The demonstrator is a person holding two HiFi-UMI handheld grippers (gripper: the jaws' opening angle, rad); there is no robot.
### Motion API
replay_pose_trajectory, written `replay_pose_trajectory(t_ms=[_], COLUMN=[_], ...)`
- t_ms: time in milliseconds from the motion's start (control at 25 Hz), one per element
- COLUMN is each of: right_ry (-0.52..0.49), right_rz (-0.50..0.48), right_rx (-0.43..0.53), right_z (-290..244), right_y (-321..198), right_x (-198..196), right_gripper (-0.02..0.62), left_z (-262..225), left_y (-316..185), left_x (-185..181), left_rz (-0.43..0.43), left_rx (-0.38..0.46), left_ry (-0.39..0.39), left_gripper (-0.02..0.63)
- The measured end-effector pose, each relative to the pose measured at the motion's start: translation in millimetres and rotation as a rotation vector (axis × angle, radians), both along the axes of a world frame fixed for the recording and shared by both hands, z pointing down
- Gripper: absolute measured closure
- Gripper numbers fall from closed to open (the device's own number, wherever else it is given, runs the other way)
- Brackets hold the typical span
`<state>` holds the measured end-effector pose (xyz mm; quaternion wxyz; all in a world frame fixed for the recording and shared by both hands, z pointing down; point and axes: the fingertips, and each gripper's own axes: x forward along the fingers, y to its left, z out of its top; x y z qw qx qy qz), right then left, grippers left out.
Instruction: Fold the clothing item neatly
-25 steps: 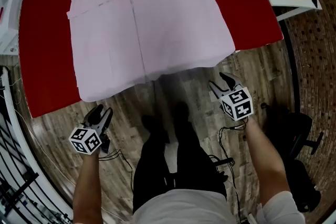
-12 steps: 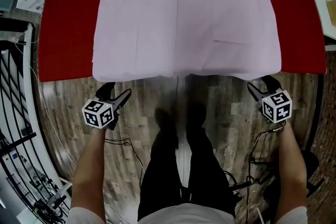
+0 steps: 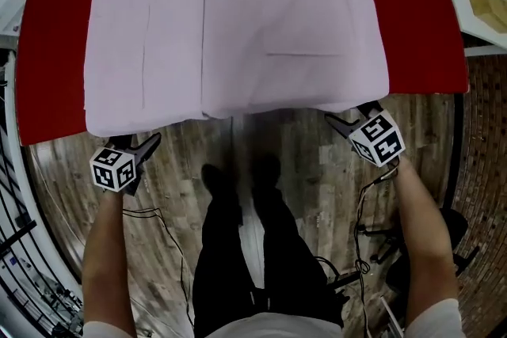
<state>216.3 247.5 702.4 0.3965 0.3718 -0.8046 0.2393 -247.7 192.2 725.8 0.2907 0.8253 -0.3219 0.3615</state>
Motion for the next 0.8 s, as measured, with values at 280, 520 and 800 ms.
replay_pose_trajectory(t_ms=[280,520,800], right_ry=[-0.040,-0.118,-0.185], right_rz=[0.039,0.103,0.138], right_rx=[-0.021,-0.080,-0.093], right_z=[9,3,-23], right_y=[-4,10,31], right_x=[-9,-14,-29], right_gripper=[0.334,0.342,0.561], left_z=[3,-10,-41], left_y=[12,30,61], left_x=[25,38,46], left_rz=[-0.019,-0.053,-0.075], left_rx=[-0.042,-0.103,-0.168], left_ry=[0.064,0.161,0.257], left_gripper=[0.433,0.566,0.568])
